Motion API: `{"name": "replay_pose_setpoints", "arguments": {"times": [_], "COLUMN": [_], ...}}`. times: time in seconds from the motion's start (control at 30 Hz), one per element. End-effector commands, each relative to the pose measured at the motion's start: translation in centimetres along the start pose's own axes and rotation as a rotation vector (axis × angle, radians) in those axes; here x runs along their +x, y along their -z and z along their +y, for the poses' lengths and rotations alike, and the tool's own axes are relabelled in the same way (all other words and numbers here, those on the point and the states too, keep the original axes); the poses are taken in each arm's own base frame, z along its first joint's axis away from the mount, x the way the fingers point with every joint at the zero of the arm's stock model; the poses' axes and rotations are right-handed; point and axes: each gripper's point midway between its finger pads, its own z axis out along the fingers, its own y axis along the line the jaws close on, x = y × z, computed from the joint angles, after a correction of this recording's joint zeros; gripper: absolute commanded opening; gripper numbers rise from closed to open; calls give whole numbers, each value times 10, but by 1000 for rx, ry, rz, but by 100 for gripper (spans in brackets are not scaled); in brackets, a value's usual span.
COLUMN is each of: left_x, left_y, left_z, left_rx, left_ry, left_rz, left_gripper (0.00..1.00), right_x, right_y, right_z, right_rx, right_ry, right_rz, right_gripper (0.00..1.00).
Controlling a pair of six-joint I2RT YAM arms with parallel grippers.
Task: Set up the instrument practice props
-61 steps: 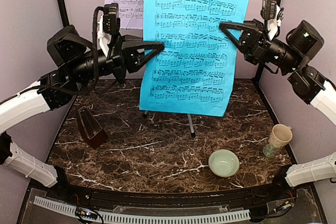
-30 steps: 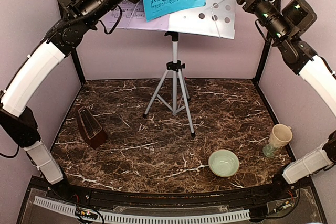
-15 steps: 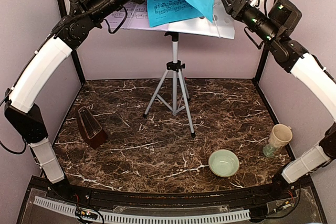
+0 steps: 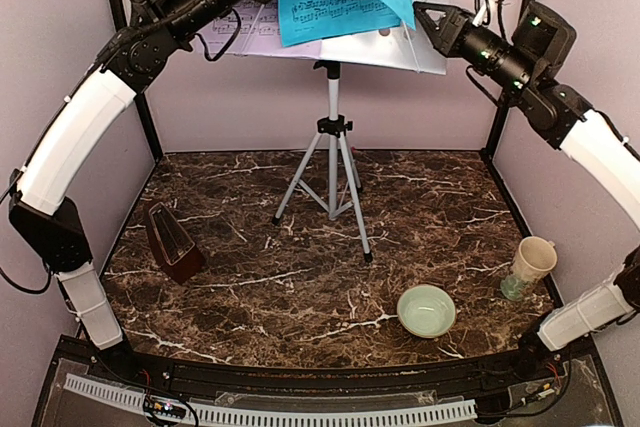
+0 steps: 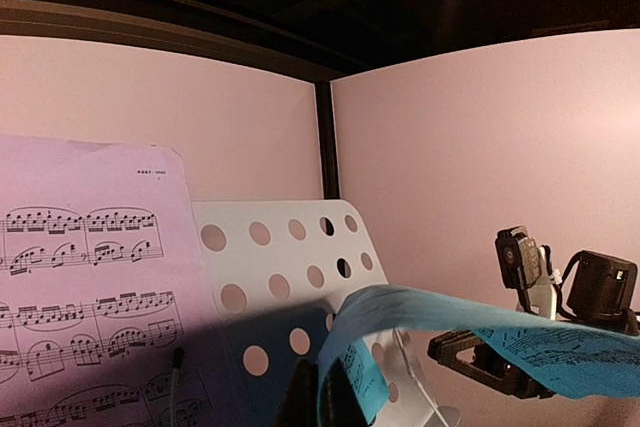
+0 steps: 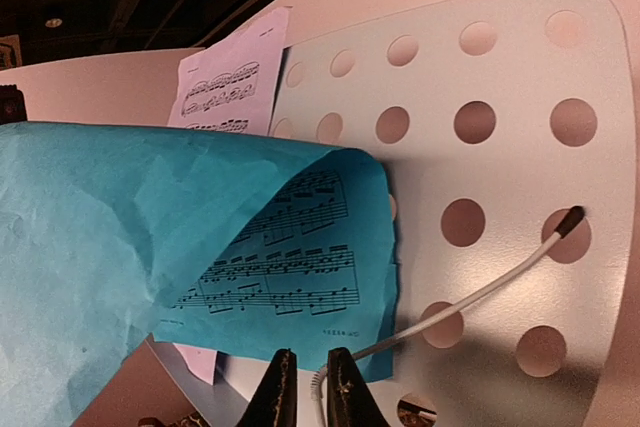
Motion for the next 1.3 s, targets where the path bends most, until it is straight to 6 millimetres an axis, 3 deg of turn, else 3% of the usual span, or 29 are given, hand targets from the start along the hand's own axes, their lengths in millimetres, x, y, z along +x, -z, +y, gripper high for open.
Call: {"name": "replay_pose_setpoints", "arguments": {"times": [0.0,0.13,0.3,0.47,0.63,0.8,1.03,1.27], "left_x": [-14,-7,8,16,20,21,18,23], "left_y": [2,0,-2,-2,0,1,-1,-11], "left_z": [0,0,1,1,4,5,12,21], "left_rx": [13,12,10,12,-9,-11,-52,-94], "left_ry": [1,-4,-23,-50,-73,-81,-97,-96], "left_rz": [-38,-20,30,64,84,91,77,86], "left_gripper": [0,0,0,0,0,0,0,0], "right_x": [0,-12,-43,-78,-95,-97,-91,-91], "right_y": [-3,-9,-11,-15,-39,-63,-87,-78], "right_z": [42,66,75,67,42,13,-5,-6], "right_rx": [-167,-263,-298,-231,-104,-14,34,43], "right_ry": [38,39,0,27,62,71,92,78], "right_rz": [10,-41,-146,-274,-322,-335,-312,-308], "right_gripper": [13,14,13,22,38,50,54,69]}}
